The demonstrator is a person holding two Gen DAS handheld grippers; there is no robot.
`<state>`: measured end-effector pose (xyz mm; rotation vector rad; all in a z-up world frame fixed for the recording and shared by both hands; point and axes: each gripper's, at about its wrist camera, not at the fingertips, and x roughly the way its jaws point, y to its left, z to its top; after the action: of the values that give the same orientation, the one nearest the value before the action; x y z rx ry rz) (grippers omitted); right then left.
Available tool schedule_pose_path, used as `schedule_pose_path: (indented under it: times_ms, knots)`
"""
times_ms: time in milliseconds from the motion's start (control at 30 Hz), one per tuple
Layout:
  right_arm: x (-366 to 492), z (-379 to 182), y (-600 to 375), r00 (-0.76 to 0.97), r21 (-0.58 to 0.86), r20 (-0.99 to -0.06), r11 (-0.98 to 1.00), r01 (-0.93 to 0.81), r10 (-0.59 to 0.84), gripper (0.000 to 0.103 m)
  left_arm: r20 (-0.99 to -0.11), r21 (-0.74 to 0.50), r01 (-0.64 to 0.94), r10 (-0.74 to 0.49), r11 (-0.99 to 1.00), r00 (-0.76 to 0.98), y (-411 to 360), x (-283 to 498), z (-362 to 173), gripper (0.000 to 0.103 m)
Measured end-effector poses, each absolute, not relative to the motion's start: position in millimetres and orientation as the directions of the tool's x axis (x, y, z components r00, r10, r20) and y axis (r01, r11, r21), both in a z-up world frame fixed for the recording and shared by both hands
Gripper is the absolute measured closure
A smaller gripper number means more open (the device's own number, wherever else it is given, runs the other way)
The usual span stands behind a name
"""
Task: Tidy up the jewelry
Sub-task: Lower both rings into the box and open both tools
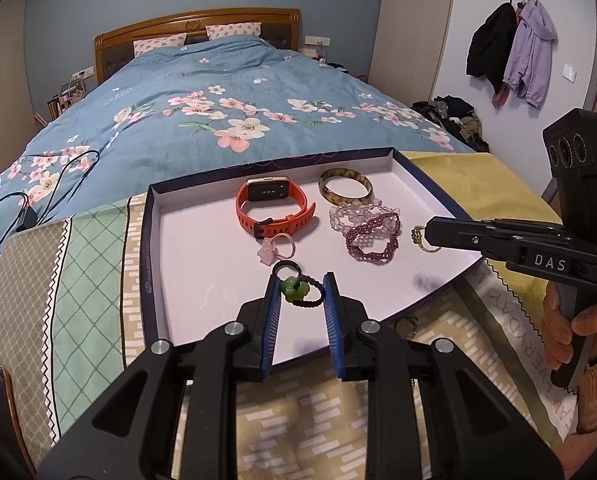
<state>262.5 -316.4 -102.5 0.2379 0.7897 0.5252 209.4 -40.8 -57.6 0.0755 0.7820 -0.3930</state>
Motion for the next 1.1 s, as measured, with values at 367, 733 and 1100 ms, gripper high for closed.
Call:
schedule_pose_path:
  times_ms: [367, 733, 1100]
  knots:
    - [271, -109, -311, 0.567, 0.387, -0.635, 0.851, -0.354, 0.525, 0.102, -0.728, -0.089, 0.374, -0.316, 0.923, 0.608, -46, 225, -73, 0.081]
    - [277, -116, -306, 0.550, 0.385, -0.652, 0.853, -0.353, 0.521, 0.102, -0.745, -0.093, 0.381, -0.318, 0.920, 0.586, -51, 236, -81, 0.081]
    - [282, -124, -305, 0.537, 0.381, -0.671, 0.859, -0.342, 0.511, 0.102, -0.765, -0.092, 0.382, -0.311, 0.919, 0.564, -56, 244, -91, 0.081]
